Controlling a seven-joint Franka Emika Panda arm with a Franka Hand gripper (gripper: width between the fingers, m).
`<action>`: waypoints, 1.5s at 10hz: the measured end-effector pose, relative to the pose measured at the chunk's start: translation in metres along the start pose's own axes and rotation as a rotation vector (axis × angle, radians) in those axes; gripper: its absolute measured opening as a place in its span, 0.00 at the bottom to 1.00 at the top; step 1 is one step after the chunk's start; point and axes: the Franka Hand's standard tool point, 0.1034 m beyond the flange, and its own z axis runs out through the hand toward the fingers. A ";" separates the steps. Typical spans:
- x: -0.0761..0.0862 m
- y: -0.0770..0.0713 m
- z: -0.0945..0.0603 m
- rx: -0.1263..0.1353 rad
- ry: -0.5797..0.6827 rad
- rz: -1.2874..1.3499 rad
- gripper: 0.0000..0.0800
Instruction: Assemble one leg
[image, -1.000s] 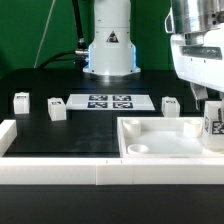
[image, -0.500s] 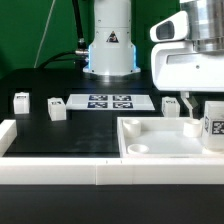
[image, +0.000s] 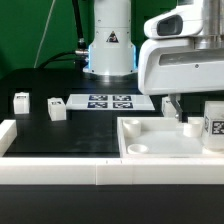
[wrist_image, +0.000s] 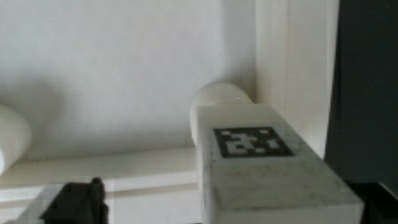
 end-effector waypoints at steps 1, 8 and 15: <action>-0.001 -0.002 0.002 0.001 0.016 -0.005 0.81; -0.002 -0.002 0.003 0.008 0.012 0.087 0.36; -0.004 -0.004 0.006 0.050 0.013 0.976 0.36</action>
Offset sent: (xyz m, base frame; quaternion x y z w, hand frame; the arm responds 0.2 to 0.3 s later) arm 0.0000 0.0000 0.0000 0.0000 0.0000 0.0000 1.0000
